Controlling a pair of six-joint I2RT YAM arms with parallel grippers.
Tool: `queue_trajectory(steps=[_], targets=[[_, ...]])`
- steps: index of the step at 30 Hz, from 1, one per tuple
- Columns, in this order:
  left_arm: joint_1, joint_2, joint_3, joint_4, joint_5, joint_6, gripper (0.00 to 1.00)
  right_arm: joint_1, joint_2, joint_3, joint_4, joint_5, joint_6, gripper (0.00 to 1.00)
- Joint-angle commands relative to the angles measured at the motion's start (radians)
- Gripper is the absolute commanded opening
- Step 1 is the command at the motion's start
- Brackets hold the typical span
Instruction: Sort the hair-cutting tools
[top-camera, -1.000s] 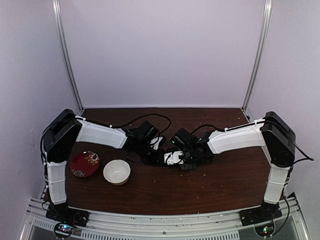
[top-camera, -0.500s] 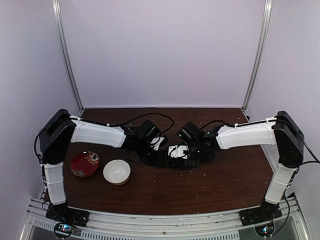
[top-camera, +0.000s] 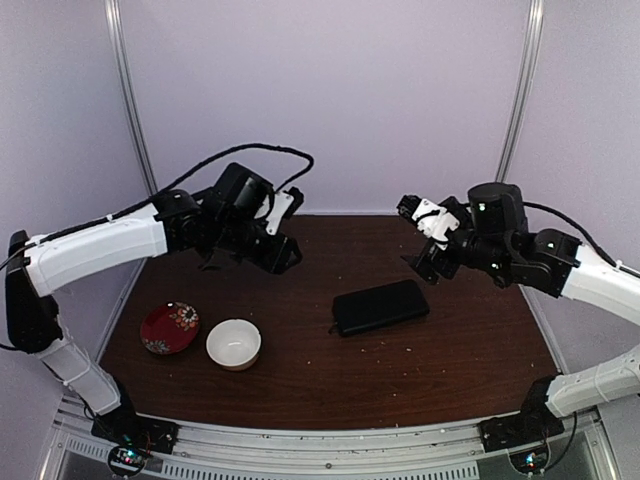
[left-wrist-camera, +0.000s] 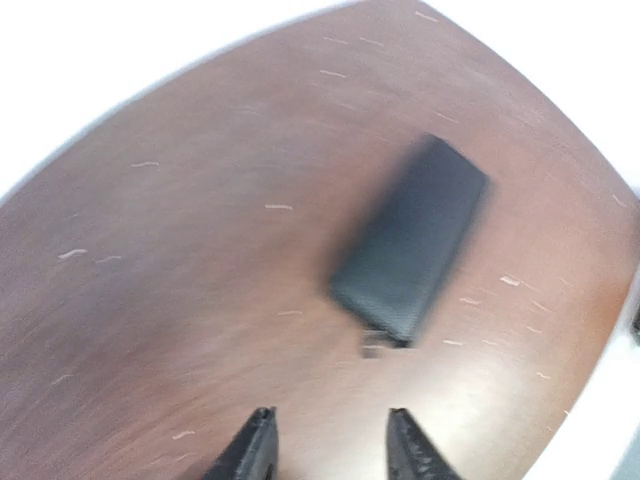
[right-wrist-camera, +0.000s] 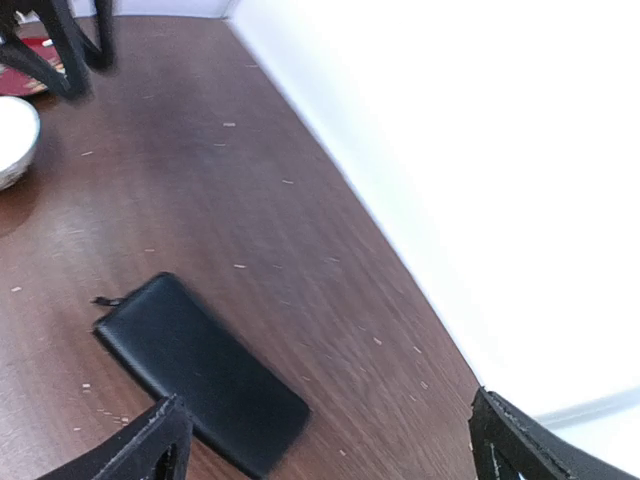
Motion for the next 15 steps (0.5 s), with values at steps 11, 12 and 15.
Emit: queue_trajectory(steps=[11, 12, 15], targets=[[0.132, -0.351, -0.122, 0.062, -0.606, 0.262, 0.91, -0.29, -0.326, -0.161, 0.221, 0.211, 0.298, 1.0], [0.136, -0.377, -0.154, 0.105, -0.626, 0.274, 0.93, -0.321, -0.336, -0.164, 0.235, 0.206, 0.326, 1.0], [0.151, -0.441, -0.256, 0.248, -0.675, 0.287, 0.98, -0.438, -0.347, -0.157, 0.241, 0.114, 0.401, 1.0]])
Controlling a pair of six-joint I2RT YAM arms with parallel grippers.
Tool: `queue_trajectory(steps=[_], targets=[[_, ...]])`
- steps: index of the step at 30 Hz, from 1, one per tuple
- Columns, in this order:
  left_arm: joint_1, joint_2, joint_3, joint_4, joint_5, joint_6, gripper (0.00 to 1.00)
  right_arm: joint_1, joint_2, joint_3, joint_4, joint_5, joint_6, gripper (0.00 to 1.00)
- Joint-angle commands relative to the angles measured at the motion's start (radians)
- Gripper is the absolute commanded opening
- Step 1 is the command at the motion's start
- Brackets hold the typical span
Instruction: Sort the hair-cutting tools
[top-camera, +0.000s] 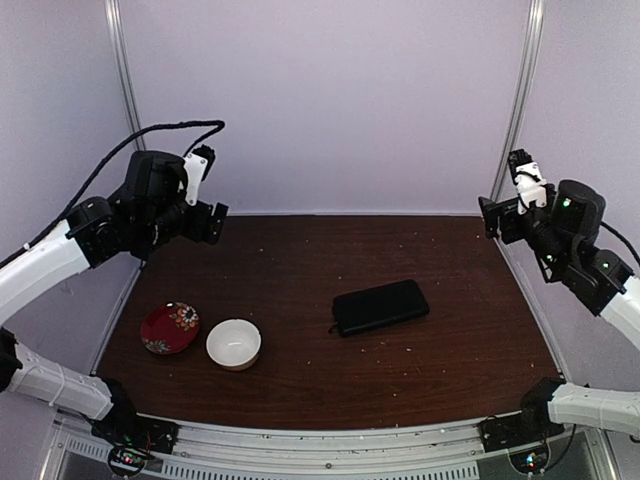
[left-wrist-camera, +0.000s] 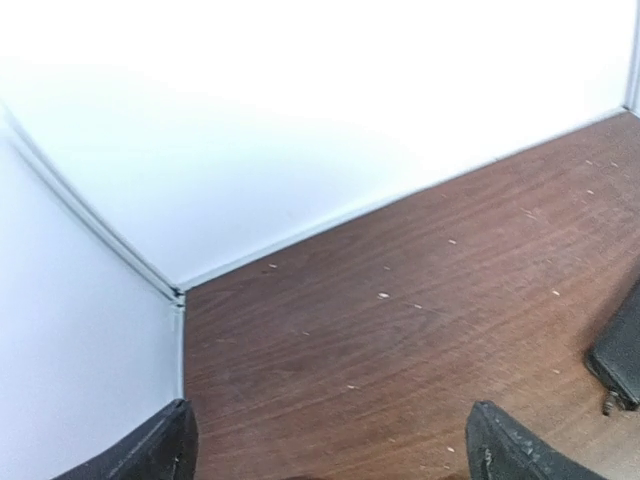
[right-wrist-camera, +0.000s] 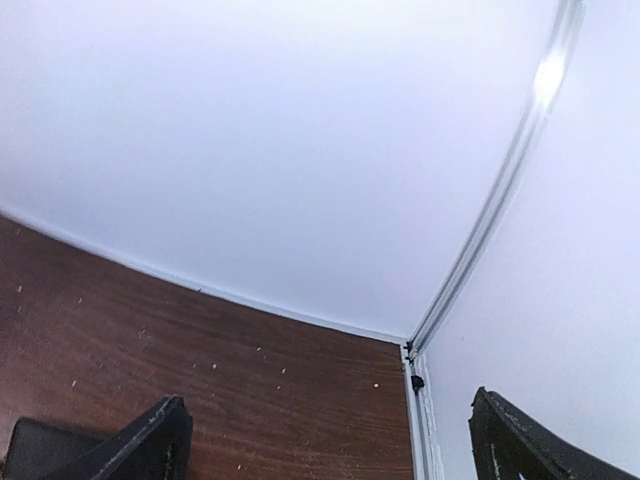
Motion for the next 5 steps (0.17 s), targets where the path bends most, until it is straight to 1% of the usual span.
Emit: queue_trajectory(steps=[1, 3, 5], targets=[[0.029, -0.082, -0.132, 0.245, -0.133, 0.064, 0.98, -0.141, -0.012, -0.002, 0.055, -0.069, 0.159, 1.0], [0.038, -0.107, -0.187, 0.295, -0.142, 0.057, 0.98, -0.176, -0.002, -0.013, 0.07, -0.107, 0.18, 1.0], [0.04, -0.123, -0.228, 0.335, -0.159, 0.045, 0.98, -0.18, 0.01, -0.025, 0.081, -0.123, 0.181, 1.0]])
